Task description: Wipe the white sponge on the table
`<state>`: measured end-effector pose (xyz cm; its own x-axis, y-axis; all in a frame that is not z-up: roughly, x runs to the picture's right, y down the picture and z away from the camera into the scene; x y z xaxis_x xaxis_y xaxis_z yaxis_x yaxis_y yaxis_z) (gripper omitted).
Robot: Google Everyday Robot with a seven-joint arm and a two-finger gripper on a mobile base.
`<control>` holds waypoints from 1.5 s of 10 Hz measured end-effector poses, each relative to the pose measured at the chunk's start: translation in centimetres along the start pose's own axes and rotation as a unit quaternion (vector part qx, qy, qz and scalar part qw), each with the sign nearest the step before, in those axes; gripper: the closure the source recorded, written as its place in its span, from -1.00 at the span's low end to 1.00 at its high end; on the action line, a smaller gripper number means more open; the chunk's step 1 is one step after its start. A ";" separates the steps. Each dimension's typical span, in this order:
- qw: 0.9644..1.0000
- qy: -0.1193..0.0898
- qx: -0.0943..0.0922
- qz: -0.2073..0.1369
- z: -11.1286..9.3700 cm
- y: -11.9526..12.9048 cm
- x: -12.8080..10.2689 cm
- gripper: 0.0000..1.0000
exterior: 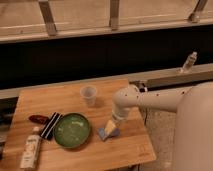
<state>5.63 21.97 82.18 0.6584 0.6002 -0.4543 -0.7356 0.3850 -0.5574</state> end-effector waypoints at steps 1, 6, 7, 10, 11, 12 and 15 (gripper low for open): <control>1.000 0.001 -0.003 0.000 0.3 0.2 0.1 -0.07; 1.000 0.006 -0.011 -0.003 1.0 0.6 0.1 0.89; 1.000 0.007 -0.011 -0.003 0.9 0.7 0.1 0.98; 1.000 0.009 -0.012 -0.004 0.9 0.7 0.2 1.00; 1.000 0.009 -0.012 -0.004 0.9 0.7 0.1 1.00; 1.000 0.008 -0.011 -0.005 0.8 0.7 0.1 1.00; 1.000 -0.007 0.000 0.015 -1.8 -1.7 0.7 1.00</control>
<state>7.64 20.48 81.61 0.6336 0.6208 -0.4616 -0.7552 0.3667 -0.5433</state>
